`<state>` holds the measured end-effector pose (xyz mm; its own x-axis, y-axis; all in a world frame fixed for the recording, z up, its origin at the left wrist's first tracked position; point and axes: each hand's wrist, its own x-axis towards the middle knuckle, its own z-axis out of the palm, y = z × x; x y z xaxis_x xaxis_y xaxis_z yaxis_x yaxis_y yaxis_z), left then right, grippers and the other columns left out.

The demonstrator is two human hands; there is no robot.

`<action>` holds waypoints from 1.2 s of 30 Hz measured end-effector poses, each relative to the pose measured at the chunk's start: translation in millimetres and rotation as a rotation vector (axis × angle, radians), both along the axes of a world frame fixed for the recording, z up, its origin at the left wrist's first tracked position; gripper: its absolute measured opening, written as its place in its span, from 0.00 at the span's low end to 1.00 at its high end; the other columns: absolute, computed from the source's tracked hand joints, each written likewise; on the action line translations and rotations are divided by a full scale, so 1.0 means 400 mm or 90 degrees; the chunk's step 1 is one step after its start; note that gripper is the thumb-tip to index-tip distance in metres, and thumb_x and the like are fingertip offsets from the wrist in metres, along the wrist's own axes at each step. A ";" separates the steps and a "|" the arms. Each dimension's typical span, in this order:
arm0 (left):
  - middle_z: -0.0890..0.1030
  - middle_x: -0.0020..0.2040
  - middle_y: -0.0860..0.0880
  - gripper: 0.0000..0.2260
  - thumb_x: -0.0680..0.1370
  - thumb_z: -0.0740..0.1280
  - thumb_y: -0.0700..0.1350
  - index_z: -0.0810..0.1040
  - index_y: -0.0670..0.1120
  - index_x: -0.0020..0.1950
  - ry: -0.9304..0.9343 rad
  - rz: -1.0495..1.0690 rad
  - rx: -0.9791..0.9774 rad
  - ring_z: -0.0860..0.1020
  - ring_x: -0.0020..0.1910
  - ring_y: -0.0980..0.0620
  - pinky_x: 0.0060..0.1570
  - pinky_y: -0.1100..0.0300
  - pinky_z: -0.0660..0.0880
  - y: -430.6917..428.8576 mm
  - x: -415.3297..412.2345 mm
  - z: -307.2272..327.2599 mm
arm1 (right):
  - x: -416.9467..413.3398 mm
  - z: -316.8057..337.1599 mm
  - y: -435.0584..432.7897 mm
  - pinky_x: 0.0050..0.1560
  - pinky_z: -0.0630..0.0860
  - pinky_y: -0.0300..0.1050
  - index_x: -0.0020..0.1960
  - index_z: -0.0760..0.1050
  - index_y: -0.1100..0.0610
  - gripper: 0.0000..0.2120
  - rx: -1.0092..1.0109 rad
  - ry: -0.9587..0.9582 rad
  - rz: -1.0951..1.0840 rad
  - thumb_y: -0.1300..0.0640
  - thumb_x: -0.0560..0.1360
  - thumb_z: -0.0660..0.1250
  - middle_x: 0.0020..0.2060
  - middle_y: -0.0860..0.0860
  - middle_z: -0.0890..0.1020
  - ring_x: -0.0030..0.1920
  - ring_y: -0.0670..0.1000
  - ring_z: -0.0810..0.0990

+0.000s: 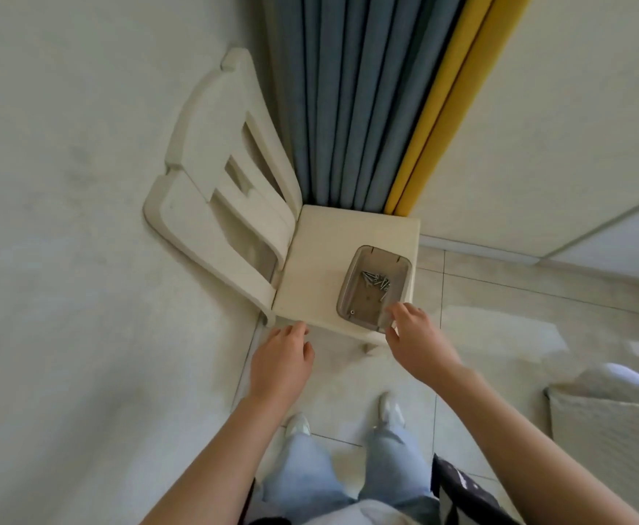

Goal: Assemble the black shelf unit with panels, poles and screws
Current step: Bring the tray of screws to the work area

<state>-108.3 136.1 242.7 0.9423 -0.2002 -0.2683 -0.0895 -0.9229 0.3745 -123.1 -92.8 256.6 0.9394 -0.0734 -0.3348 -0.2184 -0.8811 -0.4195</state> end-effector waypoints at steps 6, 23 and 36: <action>0.81 0.51 0.52 0.11 0.82 0.61 0.47 0.75 0.50 0.64 0.059 0.119 -0.001 0.76 0.53 0.52 0.41 0.59 0.71 -0.150 0.063 -0.053 | 0.146 -0.052 -0.171 0.57 0.75 0.48 0.66 0.70 0.57 0.15 -0.015 0.031 0.105 0.55 0.82 0.57 0.58 0.53 0.77 0.59 0.53 0.74; 0.83 0.54 0.46 0.09 0.82 0.63 0.47 0.76 0.46 0.60 0.149 0.581 -0.105 0.80 0.51 0.45 0.47 0.53 0.77 -0.478 0.150 -0.220 | 0.505 -0.193 -0.425 0.56 0.77 0.46 0.65 0.70 0.59 0.13 -0.073 0.055 0.362 0.57 0.82 0.58 0.58 0.56 0.78 0.57 0.54 0.77; 0.79 0.62 0.42 0.14 0.79 0.65 0.43 0.74 0.42 0.65 0.295 0.812 -0.255 0.74 0.51 0.45 0.46 0.61 0.65 -0.506 0.143 -0.461 | 0.568 -0.444 -0.392 0.51 0.76 0.48 0.63 0.69 0.61 0.12 -0.038 0.107 0.286 0.60 0.81 0.61 0.57 0.58 0.77 0.55 0.57 0.78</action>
<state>-51.3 -66.2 58.5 0.3748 0.5747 -0.7275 0.9146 -0.1008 0.3916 104.0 -249.5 79.0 0.8157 0.3035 -0.4924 0.1286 -0.9252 -0.3571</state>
